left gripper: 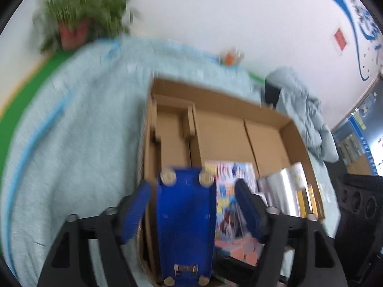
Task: Organize rigid objects
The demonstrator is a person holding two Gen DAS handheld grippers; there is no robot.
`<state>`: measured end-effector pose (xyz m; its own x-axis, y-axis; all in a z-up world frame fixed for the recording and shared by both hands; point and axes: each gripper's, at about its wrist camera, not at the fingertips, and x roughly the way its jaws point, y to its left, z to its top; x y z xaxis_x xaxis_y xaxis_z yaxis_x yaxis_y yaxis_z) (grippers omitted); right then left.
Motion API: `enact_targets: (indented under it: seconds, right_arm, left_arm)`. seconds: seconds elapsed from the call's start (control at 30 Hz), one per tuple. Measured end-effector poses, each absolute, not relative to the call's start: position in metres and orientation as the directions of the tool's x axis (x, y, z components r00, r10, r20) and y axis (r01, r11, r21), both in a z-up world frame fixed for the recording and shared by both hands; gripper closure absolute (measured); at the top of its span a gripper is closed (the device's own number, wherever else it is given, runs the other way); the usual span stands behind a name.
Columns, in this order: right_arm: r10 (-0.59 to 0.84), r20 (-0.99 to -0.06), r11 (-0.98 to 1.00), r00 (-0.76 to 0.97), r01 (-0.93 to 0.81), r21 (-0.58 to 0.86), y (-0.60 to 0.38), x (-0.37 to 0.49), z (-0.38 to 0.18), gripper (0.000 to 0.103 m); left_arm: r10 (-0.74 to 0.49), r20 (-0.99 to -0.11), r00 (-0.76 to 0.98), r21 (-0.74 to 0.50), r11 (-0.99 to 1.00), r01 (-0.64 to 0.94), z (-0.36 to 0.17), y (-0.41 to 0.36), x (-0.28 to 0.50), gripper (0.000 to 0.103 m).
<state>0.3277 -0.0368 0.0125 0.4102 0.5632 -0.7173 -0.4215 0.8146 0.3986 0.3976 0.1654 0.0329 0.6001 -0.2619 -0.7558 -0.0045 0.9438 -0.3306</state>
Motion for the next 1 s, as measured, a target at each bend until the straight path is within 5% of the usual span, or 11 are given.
enact_targets:
  seconds: [0.1,0.27,0.73,1.0]
  right_arm:
    - [0.502,-0.707,0.85,0.498,-0.435,0.298,-0.049,0.31,0.02,0.018]
    - [0.391,-0.709,0.904,0.587,-0.388,0.177,-0.08,0.281,0.013,0.018]
    - [0.205,-0.748,0.954,0.631,-0.299,0.009,-0.131,0.234,-0.013,0.018]
    - [0.311,-0.771,0.925,0.555,-0.362,0.113,-0.14,0.215,-0.022,0.018]
  left_arm:
    - [-0.173,-0.693,0.7,-0.216,0.976,0.028,0.058,0.149,0.372,0.001]
    - [-0.095,-0.641,0.761,-0.088,0.995,0.049,0.074,0.122,0.332,0.001]
    - [-0.181,-0.675,0.715,-0.262,0.965,-0.003,0.036,0.082,0.224,0.001]
    - [-0.293,-0.707,0.644,-0.329,0.942,0.068,0.022,0.068,0.205,0.001]
